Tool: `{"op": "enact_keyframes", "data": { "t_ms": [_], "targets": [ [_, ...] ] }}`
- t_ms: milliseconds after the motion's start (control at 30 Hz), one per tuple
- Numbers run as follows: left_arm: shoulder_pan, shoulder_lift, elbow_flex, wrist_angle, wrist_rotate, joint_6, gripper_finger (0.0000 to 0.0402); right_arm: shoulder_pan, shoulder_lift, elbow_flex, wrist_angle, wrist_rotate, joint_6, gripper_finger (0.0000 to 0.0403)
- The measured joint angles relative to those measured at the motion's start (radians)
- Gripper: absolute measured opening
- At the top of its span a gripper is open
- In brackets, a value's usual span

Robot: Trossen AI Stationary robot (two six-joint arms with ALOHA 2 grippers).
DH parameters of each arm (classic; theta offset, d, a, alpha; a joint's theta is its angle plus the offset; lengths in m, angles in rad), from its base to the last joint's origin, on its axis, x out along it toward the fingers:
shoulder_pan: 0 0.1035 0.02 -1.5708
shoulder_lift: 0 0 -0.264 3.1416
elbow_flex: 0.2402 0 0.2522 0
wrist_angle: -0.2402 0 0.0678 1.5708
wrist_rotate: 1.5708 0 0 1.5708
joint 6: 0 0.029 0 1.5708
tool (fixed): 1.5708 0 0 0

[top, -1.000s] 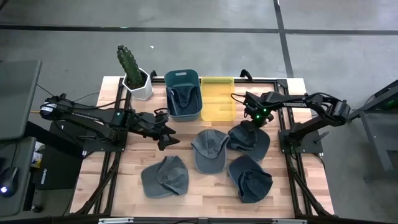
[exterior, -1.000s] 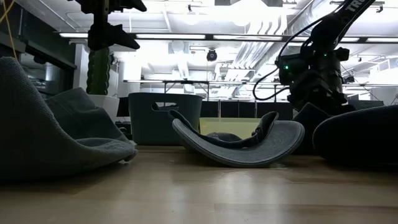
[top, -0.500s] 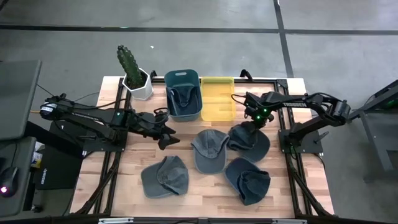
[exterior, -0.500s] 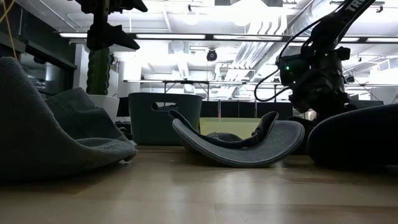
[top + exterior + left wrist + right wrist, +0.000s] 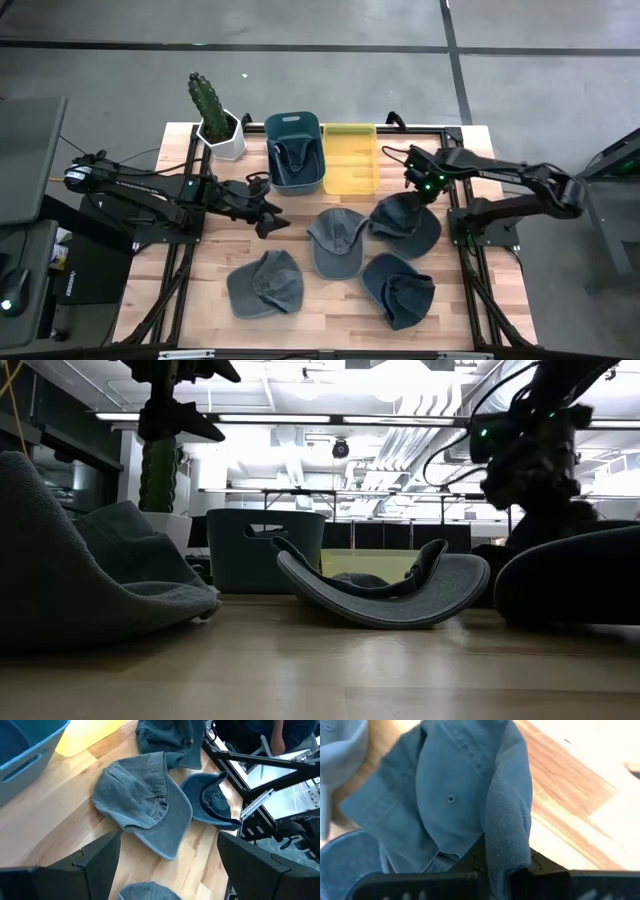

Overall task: Pick & Place hat
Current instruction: Put the top blue cap into the blue bin

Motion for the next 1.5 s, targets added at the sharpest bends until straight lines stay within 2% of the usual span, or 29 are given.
{"op": "enact_keyframes", "data": {
  "t_ms": [400,667,833,1133,1300,1500],
  "targets": [
    [0.000,0.000,0.000,0.010,-0.027,-0.027,0.0307,0.058,-0.259,0.037,-0.087,0.054,0.114,0.0025],
    [0.000,0.000,0.000,0.008,-0.059,-0.081,0.0307,0.125,-0.305,0.162,-0.215,0.136,0.116,0.0025],
    [0.000,0.000,0.000,0.007,-0.087,-0.127,0.0307,0.175,-0.303,0.269,-0.236,0.206,0.116,0.0025],
    [0.000,0.000,0.000,0.056,-0.145,-0.161,0.0307,0.267,-0.302,0.399,-0.054,0.358,0.134,0.0025],
    [0.001,0.032,0.001,0.146,-0.200,-0.157,0.0307,0.293,-0.292,0.396,0.104,0.414,0.118,0.0025],
    [0.001,0.077,0.001,0.225,-0.297,-0.150,0.0307,0.335,-0.216,0.393,0.266,0.497,0.007,0.0025]
  ]
}}
